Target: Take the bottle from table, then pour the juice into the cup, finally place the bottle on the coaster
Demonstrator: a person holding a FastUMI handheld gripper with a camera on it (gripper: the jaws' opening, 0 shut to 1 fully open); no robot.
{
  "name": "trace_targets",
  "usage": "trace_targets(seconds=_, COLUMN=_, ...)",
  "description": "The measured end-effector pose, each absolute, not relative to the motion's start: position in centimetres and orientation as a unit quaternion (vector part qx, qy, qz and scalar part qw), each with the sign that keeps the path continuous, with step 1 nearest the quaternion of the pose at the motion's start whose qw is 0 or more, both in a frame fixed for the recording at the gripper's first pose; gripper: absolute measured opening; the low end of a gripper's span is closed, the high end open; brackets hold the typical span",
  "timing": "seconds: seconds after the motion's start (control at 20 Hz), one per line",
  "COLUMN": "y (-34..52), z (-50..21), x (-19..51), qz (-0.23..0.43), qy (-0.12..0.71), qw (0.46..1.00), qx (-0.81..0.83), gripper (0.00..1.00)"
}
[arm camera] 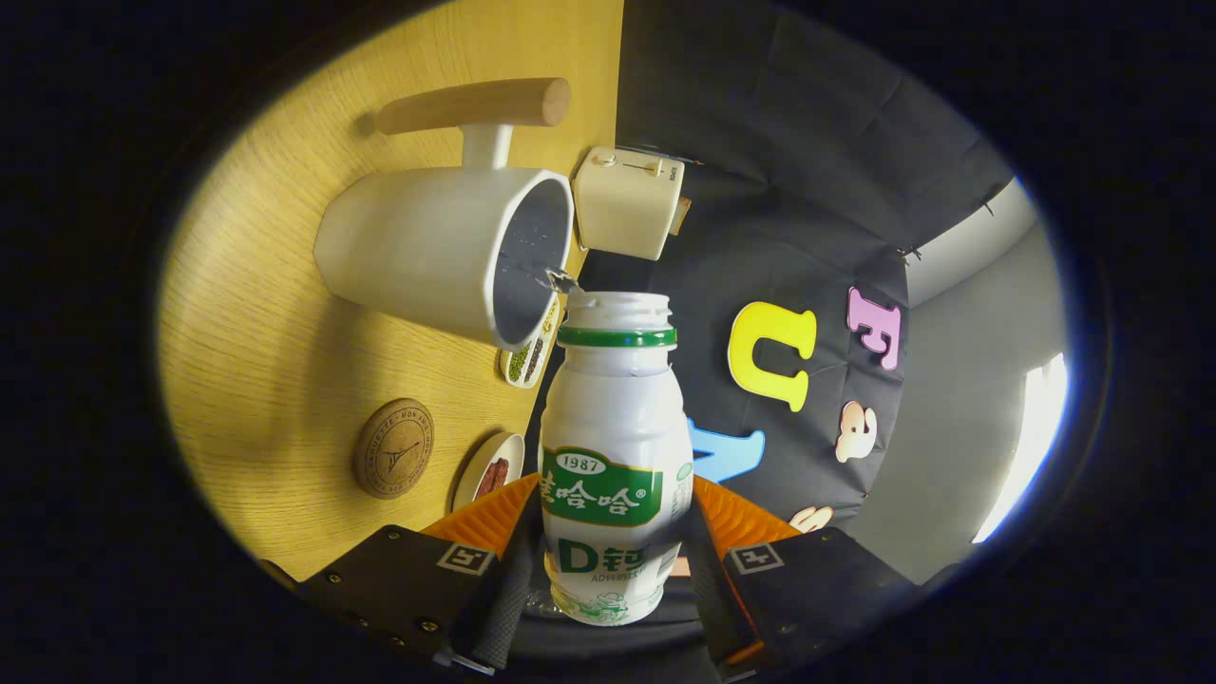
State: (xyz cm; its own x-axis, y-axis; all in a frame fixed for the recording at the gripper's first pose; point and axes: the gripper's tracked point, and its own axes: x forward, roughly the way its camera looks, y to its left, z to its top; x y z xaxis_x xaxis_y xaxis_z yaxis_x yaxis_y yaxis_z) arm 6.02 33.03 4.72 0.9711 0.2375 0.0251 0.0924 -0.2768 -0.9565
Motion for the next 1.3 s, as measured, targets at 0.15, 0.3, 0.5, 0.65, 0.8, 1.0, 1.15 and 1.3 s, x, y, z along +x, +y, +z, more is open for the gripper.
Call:
trace_targets(seconds=0.15, y=33.13, z=4.99, x=6.07, qz=0.057, qy=-0.107, qw=0.586, qx=-0.801, gripper=0.74)
trace_targets(seconds=0.3, y=33.19, z=5.10, x=6.06, qz=0.056, qy=-0.109, qw=0.583, qx=-0.803, gripper=0.74)
trace_targets(seconds=0.5, y=33.29, z=5.22, x=6.01, qz=0.056, qy=-0.111, qw=0.578, qx=-0.807, gripper=0.75)
trace_targets(seconds=0.65, y=33.29, z=5.31, x=6.12, qz=0.056, qy=-0.108, qw=0.572, qx=-0.811, gripper=0.74)
trace_targets(seconds=0.8, y=33.34, z=5.42, x=6.06, qz=0.056, qy=-0.109, qw=0.567, qx=-0.815, gripper=0.75)
trace_targets(seconds=1.0, y=33.32, z=5.59, x=6.10, qz=0.055, qy=-0.107, qw=0.558, qx=-0.821, gripper=0.75)
trace_targets(seconds=1.15, y=33.29, z=5.54, x=6.10, qz=0.056, qy=-0.104, qw=0.553, qx=-0.825, gripper=0.74)
trace_targets(seconds=1.3, y=33.34, z=5.55, x=5.98, qz=0.055, qy=-0.104, qw=0.549, qx=-0.828, gripper=0.75)
